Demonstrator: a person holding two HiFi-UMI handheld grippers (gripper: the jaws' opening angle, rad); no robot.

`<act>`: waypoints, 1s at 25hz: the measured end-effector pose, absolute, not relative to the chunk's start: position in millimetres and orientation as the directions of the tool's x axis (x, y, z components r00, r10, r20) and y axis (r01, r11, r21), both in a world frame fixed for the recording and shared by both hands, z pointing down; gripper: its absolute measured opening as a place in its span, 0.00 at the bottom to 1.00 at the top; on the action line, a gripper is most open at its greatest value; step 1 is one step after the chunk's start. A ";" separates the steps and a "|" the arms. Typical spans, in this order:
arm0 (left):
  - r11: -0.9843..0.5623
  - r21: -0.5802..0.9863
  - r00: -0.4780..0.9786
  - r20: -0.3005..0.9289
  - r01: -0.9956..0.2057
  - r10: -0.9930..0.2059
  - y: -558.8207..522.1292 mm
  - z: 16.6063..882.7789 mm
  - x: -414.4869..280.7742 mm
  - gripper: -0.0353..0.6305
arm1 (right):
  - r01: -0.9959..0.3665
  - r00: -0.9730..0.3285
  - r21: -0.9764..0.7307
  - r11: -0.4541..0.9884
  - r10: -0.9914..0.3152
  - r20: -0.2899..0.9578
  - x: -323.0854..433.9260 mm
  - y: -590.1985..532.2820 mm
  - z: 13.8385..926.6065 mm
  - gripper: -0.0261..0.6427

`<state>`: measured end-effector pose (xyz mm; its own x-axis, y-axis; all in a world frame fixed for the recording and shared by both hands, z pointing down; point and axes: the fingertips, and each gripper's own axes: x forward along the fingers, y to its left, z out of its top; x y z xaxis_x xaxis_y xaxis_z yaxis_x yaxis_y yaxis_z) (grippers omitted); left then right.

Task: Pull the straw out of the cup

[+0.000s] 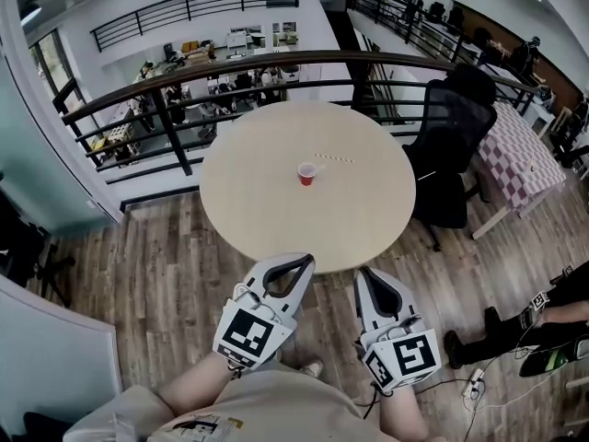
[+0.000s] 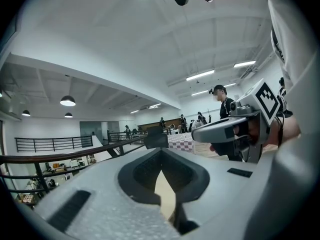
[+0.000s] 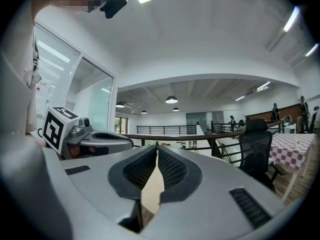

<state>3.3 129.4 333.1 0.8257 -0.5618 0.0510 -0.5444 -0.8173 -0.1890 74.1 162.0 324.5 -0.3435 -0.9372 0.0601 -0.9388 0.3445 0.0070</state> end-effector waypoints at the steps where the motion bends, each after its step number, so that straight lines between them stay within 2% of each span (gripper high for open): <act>1: -0.817 -0.189 0.826 0.052 -0.544 -0.562 130.5 333.3 6.3 0.07 | -0.938 -0.345 0.007 0.346 -0.936 0.061 76.2 162.9 324.9 0.08; 11: -0.804 -0.200 0.811 0.064 -0.560 -0.581 136.1 337.5 24.8 0.07 | -0.923 -0.382 0.014 0.384 -0.921 0.075 89.4 163.5 335.1 0.08; 25: -0.759 -0.192 0.759 0.088 -0.622 -0.645 119.2 346.2 14.6 0.07 | -0.914 -0.402 0.023 0.406 -0.910 0.108 105.4 136.3 346.9 0.08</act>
